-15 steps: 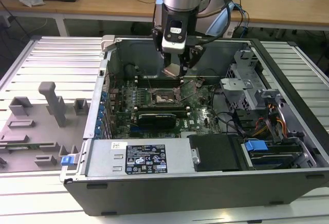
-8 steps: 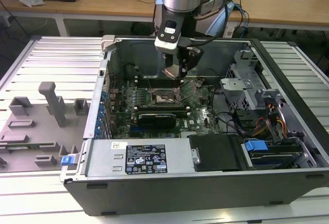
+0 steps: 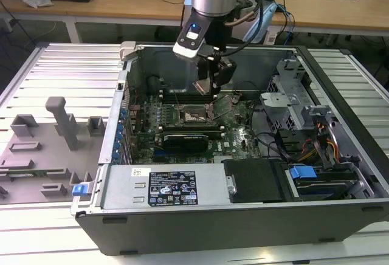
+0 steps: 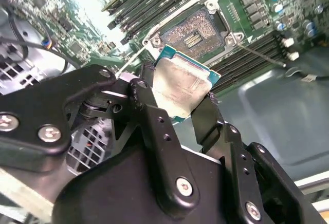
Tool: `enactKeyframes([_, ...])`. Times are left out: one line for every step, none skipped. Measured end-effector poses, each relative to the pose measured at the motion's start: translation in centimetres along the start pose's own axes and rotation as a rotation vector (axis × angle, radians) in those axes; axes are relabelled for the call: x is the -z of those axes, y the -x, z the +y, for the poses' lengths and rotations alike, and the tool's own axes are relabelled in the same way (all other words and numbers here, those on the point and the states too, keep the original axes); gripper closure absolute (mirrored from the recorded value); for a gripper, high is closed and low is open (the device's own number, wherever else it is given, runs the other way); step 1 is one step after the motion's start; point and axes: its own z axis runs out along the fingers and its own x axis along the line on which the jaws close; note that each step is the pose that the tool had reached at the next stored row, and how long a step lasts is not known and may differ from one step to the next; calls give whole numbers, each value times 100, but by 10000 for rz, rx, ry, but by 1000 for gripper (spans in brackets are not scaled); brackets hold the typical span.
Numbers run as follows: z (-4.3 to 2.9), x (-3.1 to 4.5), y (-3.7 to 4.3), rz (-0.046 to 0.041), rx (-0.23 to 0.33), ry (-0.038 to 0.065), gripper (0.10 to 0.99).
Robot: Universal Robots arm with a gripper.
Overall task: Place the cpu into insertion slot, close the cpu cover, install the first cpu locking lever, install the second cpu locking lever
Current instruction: 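Place the cpu into insertion slot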
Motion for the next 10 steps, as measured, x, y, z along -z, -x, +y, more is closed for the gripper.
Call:
enactKeyframes([0, -2, 0, -14, -165, 2, 545])
enactKeyframes([-1, -7, 0, -39, -502, 8, 545])
enactKeyframes([-1, -10, 0, -54, -689, 11, 545])
enactKeyframes([-1, -13, 0, -66, -851, 14, 545])
enactKeyframes([-2, -19, 0, -90, -1158, 19, 545])
enactKeyframes([-2, -26, 0, -112, -1447, 24, 545])
enactKeyframes([-2, -31, 1, -127, -1632, 27, 545])
enactKeyframes([-3, -36, 1, -138, -1793, 30, 545])
enactKeyframes([-4, -51, 1, -172, -2229, 37, 545])
enactKeyframes([-5, -66, 1, -195, -2536, 42, 545])
